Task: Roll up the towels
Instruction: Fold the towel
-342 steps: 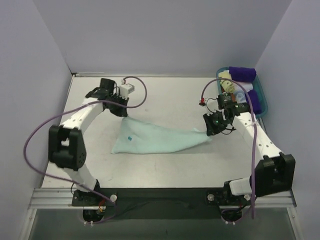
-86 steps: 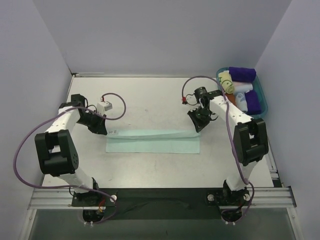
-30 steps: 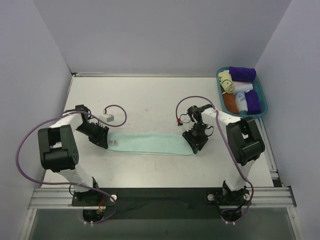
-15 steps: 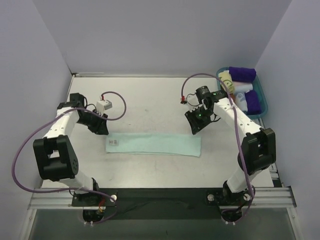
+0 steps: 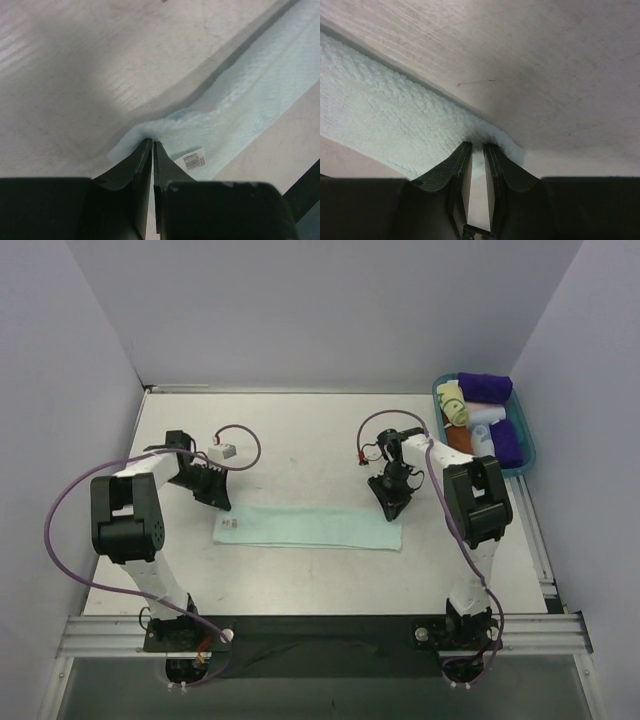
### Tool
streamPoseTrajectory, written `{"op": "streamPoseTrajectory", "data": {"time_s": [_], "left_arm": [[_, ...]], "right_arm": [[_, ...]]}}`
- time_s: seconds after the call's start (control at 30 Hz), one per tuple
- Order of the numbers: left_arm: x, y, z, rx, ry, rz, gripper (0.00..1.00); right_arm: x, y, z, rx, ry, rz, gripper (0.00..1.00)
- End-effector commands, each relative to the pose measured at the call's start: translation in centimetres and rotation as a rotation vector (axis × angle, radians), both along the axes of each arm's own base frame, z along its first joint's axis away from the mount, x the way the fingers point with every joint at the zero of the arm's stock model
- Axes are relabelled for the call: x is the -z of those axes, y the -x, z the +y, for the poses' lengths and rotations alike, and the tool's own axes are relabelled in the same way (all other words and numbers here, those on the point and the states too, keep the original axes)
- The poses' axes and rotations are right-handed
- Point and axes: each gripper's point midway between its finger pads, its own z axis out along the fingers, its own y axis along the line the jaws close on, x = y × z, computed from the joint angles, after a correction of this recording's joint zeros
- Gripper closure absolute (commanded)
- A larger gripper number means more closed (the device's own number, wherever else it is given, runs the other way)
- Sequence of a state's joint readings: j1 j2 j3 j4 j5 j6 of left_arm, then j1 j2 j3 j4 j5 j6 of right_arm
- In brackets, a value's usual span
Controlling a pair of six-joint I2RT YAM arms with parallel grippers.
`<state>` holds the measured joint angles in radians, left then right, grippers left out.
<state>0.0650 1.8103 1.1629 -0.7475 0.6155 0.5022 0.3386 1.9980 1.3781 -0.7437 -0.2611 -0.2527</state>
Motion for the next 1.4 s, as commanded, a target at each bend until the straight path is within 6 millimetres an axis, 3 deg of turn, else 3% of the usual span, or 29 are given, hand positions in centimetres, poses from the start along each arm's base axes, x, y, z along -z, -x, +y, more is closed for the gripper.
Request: {"op": "streamPoseTrajectory", "data": {"time_s": [0.0, 0.2, 0.37, 0.47, 0.63, 0.73, 0.87, 1.0, 1.37], "left_arm": [[1.8, -2.3, 1.5, -0.089, -0.033, 0.008, 0.84], [3.6, -2.8, 2.5, -0.122, -0.08, 0.037, 0.86], [2.6, -3.1, 2.3, -0.132, -0.064, 0.017, 0.85], [-0.6, -2.8, 1.5, -0.101, -0.002, -0.056, 0.78], [-6.1, -1.8, -0.5, -0.055, 0.095, -0.18, 0.52], [-8.6, -1.4, -0.7, -0.056, 0.101, -0.244, 0.44], [-10.3, -0.8, -0.9, -0.057, 0.099, -0.285, 0.36], [-10.3, -0.3, -0.9, -0.067, 0.099, -0.277, 0.34], [-9.9, -0.2, -0.8, -0.078, 0.101, -0.261, 0.32]], "right_arm": [[0.1, -1.2, -1.5, 0.022, 0.065, -0.018, 0.81], [0.5, -3.2, -1.7, 0.013, 0.086, -0.046, 0.8], [0.1, -5.1, -1.9, 0.001, 0.115, -0.091, 0.78], [-1.9, -5.4, -1.5, 0.01, 0.081, -0.134, 0.71], [-6.5, -4.9, -1.7, 0.109, -0.002, -0.213, 0.59], [-7.0, -3.8, -2.9, 0.218, -0.011, -0.191, 0.58], [-5.7, -2.1, -3.9, 0.321, -0.004, -0.113, 0.58], [-4.0, -0.5, -3.4, 0.372, -0.023, -0.021, 0.57], [-0.6, -0.7, -2.9, 0.428, 0.008, 0.055, 0.62]]}}
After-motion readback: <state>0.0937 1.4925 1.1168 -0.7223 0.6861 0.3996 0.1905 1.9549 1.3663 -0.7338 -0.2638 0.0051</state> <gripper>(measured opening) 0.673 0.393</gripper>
